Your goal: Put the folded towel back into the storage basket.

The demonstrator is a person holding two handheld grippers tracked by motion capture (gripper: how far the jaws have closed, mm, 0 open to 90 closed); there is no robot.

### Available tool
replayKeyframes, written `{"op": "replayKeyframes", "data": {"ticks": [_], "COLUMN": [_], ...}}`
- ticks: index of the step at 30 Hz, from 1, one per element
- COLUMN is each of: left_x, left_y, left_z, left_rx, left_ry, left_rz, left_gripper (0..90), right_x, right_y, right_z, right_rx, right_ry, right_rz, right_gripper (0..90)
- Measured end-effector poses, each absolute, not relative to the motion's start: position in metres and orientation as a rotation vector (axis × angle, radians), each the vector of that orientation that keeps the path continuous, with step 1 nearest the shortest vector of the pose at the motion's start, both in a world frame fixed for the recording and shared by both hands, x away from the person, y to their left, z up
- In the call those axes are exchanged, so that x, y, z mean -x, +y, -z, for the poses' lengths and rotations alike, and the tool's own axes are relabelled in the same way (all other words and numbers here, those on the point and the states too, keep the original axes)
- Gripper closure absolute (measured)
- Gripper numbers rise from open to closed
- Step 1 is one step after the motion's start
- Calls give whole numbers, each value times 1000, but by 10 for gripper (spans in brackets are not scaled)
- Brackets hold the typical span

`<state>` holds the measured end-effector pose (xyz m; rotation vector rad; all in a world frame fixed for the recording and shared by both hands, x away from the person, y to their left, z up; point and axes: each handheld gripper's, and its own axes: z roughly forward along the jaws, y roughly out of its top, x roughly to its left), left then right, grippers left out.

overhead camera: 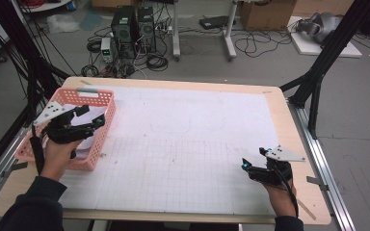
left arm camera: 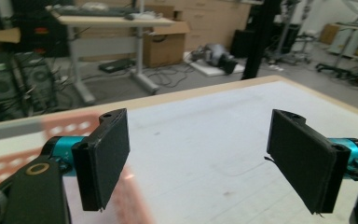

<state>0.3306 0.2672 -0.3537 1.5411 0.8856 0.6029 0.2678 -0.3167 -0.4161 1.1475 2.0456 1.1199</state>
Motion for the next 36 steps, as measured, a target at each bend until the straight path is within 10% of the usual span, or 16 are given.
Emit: {"op": "replayKeyframes", "data": {"ticks": [14,36], "left_x": [-303,-293], "left_y": [175,148], "left_z": [390,424], "left_rx": [-1614,-1709], "left_ry": [710,686], "left_rz": [-415,-360], "left_gripper": [215,217], "right_x": [-264,-262], "right_y": [-312,-308], "right_z": [414,414], "right_rx": [-1135,-1118], "right_ry": [2050,2063], "right_rz": [-1126,-1112], "right_gripper": [225,225]}}
